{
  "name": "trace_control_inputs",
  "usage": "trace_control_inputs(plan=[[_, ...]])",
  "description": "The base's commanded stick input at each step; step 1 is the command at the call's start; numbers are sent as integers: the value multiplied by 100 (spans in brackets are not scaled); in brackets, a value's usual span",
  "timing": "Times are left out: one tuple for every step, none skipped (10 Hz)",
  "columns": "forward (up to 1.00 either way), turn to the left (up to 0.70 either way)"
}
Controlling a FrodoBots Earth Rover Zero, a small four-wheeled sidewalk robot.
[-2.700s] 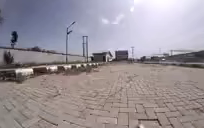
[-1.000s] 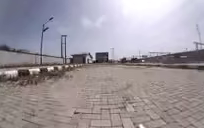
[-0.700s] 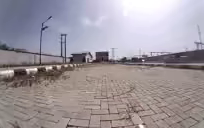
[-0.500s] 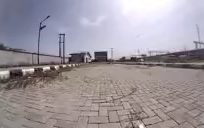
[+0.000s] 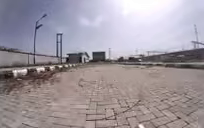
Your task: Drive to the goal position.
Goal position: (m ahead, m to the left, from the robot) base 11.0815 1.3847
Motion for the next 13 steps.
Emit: trace_control_inputs(plan=[[100, 0], [100, 0], [100, 0], [100, 0], [100, -5], [100, -12], [100, -33], [100, -35], [100, -36], [100, -38], [100, -35], [100, -32], [100, -29]])
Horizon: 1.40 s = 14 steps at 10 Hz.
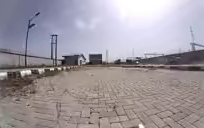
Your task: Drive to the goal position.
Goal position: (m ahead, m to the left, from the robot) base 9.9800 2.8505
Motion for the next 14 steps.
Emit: trace_control_inputs(plan=[[100, -25], [100, -22], [100, -16], [100, -8], [100, 0], [100, 0], [100, 0], [100, 0], [100, 0], [100, 0], [100, 0], [100, 0], [100, 0], [100, 0]])
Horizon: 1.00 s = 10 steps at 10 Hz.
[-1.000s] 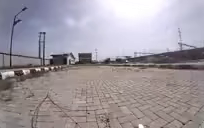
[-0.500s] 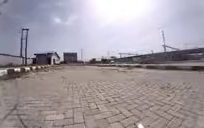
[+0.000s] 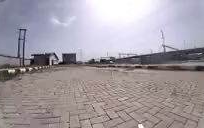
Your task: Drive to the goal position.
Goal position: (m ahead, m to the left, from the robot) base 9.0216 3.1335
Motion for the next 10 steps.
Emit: trace_control_inputs(plan=[[100, 0], [100, 0], [100, 1], [100, 3], [100, 40], [100, 40], [100, 36], [100, 30], [100, 24], [100, 18]])
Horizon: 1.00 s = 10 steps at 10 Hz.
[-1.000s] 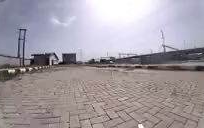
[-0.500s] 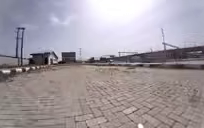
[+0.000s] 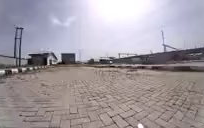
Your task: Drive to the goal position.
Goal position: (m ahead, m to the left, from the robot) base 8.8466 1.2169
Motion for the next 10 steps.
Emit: trace_control_inputs(plan=[[100, 13], [100, 7], [100, 1], [100, 0], [100, 0], [100, 0], [100, 0], [100, 0], [100, 0], [100, 0]])
